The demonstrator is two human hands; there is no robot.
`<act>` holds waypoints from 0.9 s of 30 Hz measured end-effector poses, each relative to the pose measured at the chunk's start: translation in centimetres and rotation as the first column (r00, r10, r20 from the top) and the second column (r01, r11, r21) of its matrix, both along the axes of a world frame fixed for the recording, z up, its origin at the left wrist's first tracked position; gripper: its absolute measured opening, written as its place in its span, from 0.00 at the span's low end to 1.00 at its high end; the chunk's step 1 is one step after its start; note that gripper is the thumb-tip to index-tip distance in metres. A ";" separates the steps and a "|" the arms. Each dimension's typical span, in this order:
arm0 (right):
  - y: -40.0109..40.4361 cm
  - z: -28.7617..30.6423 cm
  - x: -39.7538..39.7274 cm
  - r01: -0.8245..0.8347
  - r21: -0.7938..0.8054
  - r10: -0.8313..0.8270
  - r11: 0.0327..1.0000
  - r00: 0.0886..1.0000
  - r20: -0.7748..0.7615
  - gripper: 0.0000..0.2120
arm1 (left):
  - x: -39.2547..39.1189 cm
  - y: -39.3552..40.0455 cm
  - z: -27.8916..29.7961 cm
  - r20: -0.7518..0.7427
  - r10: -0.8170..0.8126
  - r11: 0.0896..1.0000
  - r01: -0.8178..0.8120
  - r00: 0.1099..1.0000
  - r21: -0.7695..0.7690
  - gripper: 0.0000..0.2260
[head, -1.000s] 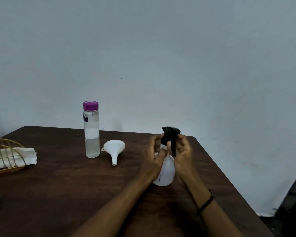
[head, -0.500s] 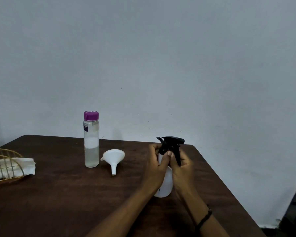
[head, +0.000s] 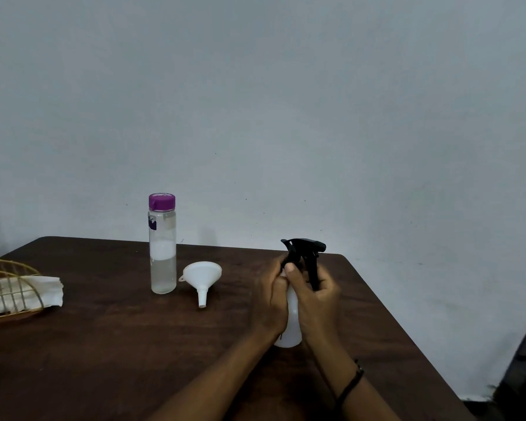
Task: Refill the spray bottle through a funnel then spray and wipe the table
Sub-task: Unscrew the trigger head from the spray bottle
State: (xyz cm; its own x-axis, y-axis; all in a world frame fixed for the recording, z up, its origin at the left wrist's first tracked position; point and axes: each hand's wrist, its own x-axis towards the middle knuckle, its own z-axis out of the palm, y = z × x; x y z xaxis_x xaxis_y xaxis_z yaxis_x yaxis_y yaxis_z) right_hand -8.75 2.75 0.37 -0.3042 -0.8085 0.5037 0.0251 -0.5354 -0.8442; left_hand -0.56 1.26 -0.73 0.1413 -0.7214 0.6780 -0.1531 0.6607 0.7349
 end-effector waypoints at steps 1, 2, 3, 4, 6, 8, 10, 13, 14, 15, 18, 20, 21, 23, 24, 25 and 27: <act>0.0 0.2 0.1 0.025 0.000 -0.025 1.000 1.000 -0.006 0.05 | 0.0 -0.1 -0.2 0.018 -0.005 1.000 0.005 1.000 0.002 0.16; 0.0 0.2 0.1 0.040 0.000 -0.040 0.999 0.999 -0.001 0.06 | 0.1 0.1 -0.3 0.039 -0.009 1.000 0.008 0.999 0.006 0.17; 0.1 0.4 0.2 0.041 0.000 -0.041 0.999 0.999 0.019 0.07 | 0.1 0.0 -0.6 0.061 -0.007 1.000 0.007 0.998 0.008 0.17; 0.2 0.5 0.3 0.038 -0.004 -0.038 0.999 0.998 0.040 0.09 | 0.1 0.1 -0.8 0.075 -0.007 1.000 0.006 0.997 0.015 0.17; 0.3 0.6 0.3 0.033 -0.021 -0.032 0.999 0.997 0.065 0.13 | 0.1 0.3 -0.7 0.080 -0.011 1.000 0.009 0.997 0.027 0.16; 0.5 0.7 0.3 0.030 -0.027 -0.028 0.999 0.998 0.062 0.14 | 0.0 0.5 -0.5 0.069 -0.004 0.999 0.001 0.998 0.035 0.15; 0.4 0.7 0.1 0.041 -0.033 -0.041 0.999 0.999 -0.001 0.08 | -0.1 0.8 -0.3 0.080 0.014 0.999 -0.016 0.997 0.033 0.13; 0.2 0.4 -0.1 0.016 -0.025 -0.018 1.000 0.996 -0.088 0.05 | -0.1 0.8 -0.3 0.064 0.024 0.999 -0.026 0.998 0.039 0.11; 0.2 0.4 -0.1 0.012 -0.025 -0.014 1.000 0.995 -0.102 0.06 | -0.1 0.7 -0.5 0.054 0.021 0.999 -0.023 0.998 0.039 0.12; 0.1 0.4 -0.1 0.013 -0.024 -0.016 1.000 0.995 -0.103 0.08 | -0.1 0.6 -0.6 0.053 0.020 0.999 -0.022 0.998 0.038 0.13; 0.3 1.0 -0.1 0.020 -0.039 -0.022 0.999 0.998 -0.057 0.07 | 0.0 0.5 -0.9 0.072 0.003 0.999 -0.006 0.997 0.050 0.19; 0.4 1.4 -0.1 0.010 -0.027 -0.011 1.000 0.999 -0.043 0.07 | 0.1 0.6 -1.0 0.098 0.009 0.998 -0.015 0.995 0.059 0.23; 0.4 1.5 -0.2 0.002 -0.015 -0.002 1.000 0.999 -0.045 0.06 | 0.2 0.6 -1.0 0.108 0.010 0.998 -0.016 0.994 0.059 0.23; 0.4 1.6 -0.3 -0.028 0.012 0.029 1.000 0.999 -0.042 0.06 | 0.1 0.6 -1.0 0.115 0.020 0.998 -0.027 0.993 0.059 0.22; 0.4 1.6 -0.3 -0.044 0.016 0.045 0.999 0.998 -0.047 0.05 | 0.1 0.5 -1.1 0.115 0.025 0.997 -0.032 0.993 0.064 0.22; 0.3 1.6 -0.4 -0.050 0.016 0.051 0.999 0.997 -0.065 0.04 | 0.1 0.4 -1.1 0.114 0.026 0.997 -0.034 0.993 0.068 0.22; 0.3 1.6 -0.3 -0.042 0.020 0.044 0.999 0.993 -0.110 0.06 | 0.1 0.1 -1.4 0.114 0.027 0.997 -0.036 0.993 0.075 0.21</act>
State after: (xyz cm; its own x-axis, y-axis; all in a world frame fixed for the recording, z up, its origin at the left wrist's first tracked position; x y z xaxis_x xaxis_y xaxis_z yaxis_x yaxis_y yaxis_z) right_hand -9.00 3.05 1.93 -0.2124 -0.8285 0.5182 -0.0463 -0.5212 -0.8522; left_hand -0.48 1.32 -2.09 0.0905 -0.7681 0.6339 -0.2575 0.5968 0.7599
